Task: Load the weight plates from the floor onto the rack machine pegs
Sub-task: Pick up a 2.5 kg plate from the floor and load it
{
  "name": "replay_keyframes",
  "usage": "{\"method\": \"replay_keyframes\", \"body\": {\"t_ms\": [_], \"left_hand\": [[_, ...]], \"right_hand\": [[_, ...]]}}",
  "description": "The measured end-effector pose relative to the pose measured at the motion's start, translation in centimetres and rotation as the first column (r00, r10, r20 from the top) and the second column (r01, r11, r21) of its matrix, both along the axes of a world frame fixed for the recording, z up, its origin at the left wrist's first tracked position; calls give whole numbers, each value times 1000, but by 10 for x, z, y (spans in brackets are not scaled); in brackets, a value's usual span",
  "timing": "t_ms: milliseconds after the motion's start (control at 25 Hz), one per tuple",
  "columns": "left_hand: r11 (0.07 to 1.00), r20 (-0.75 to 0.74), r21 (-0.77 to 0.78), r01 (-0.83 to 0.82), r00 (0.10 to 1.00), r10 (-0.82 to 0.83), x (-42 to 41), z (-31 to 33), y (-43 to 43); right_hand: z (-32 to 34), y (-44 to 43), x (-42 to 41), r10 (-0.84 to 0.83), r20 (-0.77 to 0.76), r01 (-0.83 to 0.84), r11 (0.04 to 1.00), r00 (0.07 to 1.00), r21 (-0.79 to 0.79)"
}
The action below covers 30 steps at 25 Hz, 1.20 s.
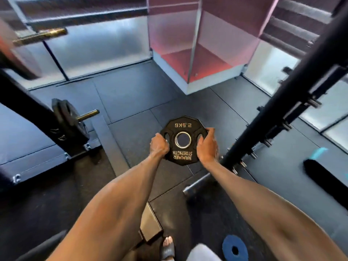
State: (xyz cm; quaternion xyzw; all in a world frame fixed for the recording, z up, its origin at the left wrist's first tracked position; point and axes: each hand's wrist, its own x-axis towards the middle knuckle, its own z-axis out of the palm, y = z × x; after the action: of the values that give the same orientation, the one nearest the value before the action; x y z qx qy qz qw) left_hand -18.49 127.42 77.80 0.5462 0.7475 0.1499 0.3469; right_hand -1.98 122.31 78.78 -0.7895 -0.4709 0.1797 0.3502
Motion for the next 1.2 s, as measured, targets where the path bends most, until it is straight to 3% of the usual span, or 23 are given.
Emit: {"method": "replay_keyframes", "body": {"t_ms": [240, 600, 880, 1080, 1200], "left_hand": [[994, 5, -50, -100, 995, 101, -28, -18, 114], [995, 0, -82, -61, 998, 62, -5, -21, 378], [996, 76, 1, 95, 993, -95, 52, 1, 549], [959, 116, 83, 272, 953, -280, 127, 16, 678], [911, 132, 149, 384, 905, -403, 180, 39, 762]], "right_hand": [[-28, 137, -21, 112, -25, -112, 994, 993, 7], [-34, 409, 11, 139, 12, -139, 990, 990, -24], [-13, 555, 76, 11, 26, -12, 999, 1000, 37], [-1, 657, 139, -190, 68, 179, 974, 979, 142], [27, 720, 178, -373, 103, 352, 920, 922, 174]]}}
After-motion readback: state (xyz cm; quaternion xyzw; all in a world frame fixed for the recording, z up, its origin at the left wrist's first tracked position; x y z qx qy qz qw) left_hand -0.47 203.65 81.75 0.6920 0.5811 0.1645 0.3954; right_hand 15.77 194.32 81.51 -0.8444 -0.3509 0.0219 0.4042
